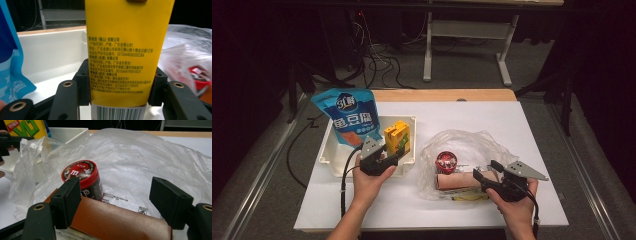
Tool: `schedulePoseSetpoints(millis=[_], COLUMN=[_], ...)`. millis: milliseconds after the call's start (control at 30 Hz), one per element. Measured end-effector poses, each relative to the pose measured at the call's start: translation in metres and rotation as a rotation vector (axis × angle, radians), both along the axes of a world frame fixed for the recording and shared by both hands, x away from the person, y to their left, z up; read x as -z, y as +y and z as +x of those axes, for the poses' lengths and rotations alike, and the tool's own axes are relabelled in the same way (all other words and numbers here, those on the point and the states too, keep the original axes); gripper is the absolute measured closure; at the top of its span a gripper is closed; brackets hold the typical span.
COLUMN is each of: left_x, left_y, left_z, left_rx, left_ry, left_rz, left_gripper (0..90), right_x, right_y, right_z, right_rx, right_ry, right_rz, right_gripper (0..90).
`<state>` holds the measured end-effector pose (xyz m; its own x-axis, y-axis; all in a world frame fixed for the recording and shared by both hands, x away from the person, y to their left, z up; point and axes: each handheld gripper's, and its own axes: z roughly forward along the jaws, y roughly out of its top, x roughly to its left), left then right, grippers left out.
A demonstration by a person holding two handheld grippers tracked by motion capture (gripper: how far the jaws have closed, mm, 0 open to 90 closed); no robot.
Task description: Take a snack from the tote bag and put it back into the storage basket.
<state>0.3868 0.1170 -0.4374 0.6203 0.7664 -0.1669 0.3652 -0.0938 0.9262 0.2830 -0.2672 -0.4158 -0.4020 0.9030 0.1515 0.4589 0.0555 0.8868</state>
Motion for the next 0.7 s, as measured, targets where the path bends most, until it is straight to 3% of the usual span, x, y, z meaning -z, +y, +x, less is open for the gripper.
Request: schedulePoseSetpoints(millis=[267,467,700], left_x=[0.005,0.005,0.011], left_y=[0.001,-0.005,-0.007], left_z=[0.020,0.033,0.049], left_rx=[-0.029,-0.016,-0.047], left_ry=[0.023,0.037,0.094], left_rz=[0.007,0.045,0.049], left_gripper=[50.3,50.3,50.2], right_x=[0.003,0.003,0.003], right_y=[0.001,0.002,0.002], right_z=[0.001,0.002,0.002], right_rx=[0.001,0.003,0.002], right_ry=[0.006,0.005,0.001], right_rz=[-0.001,-0.003,-0.008], right_gripper=[27.0,27.4,27.9])
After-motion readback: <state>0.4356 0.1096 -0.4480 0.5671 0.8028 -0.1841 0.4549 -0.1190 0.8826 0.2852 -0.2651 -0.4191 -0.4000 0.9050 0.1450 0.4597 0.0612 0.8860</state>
